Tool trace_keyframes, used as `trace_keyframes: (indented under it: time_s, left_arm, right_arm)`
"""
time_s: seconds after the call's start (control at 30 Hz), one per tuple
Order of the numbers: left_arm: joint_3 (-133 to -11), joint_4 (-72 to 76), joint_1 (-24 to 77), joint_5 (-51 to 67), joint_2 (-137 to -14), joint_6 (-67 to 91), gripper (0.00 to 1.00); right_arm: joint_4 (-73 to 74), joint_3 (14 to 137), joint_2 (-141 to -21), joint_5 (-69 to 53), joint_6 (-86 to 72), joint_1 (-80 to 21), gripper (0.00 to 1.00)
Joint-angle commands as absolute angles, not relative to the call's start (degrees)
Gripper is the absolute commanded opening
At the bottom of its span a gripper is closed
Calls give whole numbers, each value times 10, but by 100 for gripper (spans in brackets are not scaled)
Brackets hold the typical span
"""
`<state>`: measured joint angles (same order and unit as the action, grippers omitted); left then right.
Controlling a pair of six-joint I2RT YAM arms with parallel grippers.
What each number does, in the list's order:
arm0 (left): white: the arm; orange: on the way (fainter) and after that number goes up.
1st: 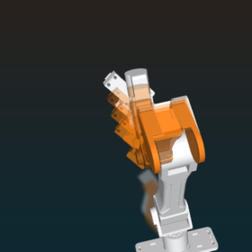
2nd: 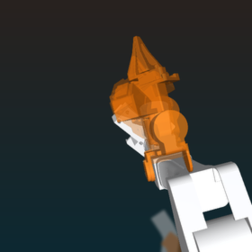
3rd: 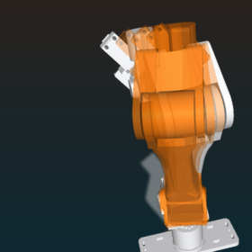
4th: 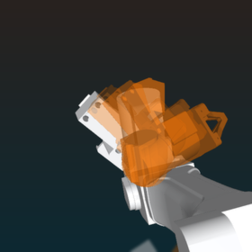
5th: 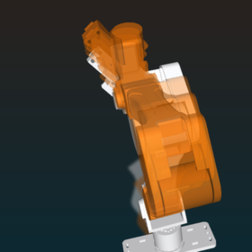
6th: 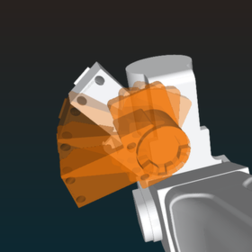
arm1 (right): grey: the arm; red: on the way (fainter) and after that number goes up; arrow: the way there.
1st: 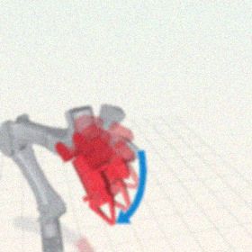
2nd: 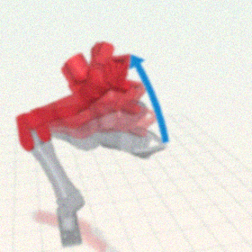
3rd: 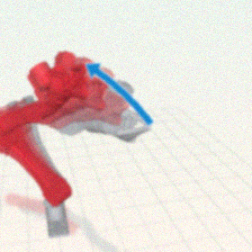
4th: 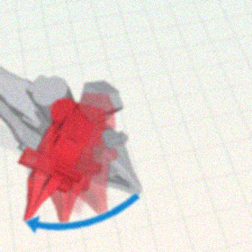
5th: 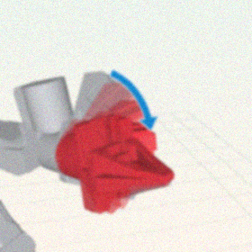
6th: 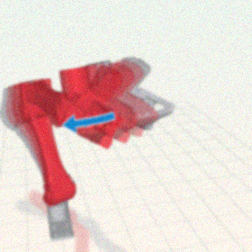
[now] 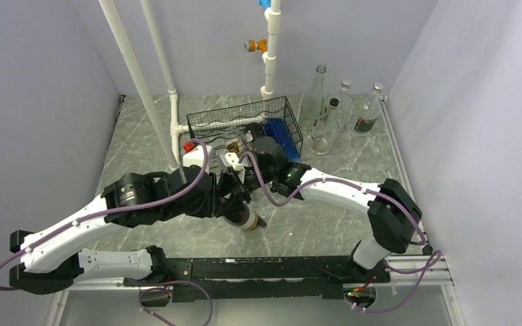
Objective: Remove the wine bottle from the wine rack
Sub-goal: Pick up the wine bottle from the wine rack.
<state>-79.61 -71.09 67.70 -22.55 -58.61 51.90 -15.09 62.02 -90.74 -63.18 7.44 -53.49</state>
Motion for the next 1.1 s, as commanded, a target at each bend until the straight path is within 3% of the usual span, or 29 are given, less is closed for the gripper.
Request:
trace_keyframes:
  time_s: [0.0, 0.13, 0.3, 0.8, 1.07]
  left_arm:
    - [-802, -614, 679, -227, -534, 534, 32]
    - [-785, -592, 679, -215, -500, 527, 53]
    - [-766, -568, 679, -209, -464, 509, 68]
    - [-754, -437, 679, -301, -389, 265, 98]
    - [-656, -281, 677, -377, -391, 71, 100]
  right_arm:
    - [-115, 649, -906, -679, 97, -545, 4]
    - [-90, 663, -902, -695, 103, -544, 0]
    - [-24, 692, -898, -723, 134, -537, 0]
    - [232, 725, -824, -839, 359, -483, 0]
    - [489, 743, -760, -782, 601, -468, 0]
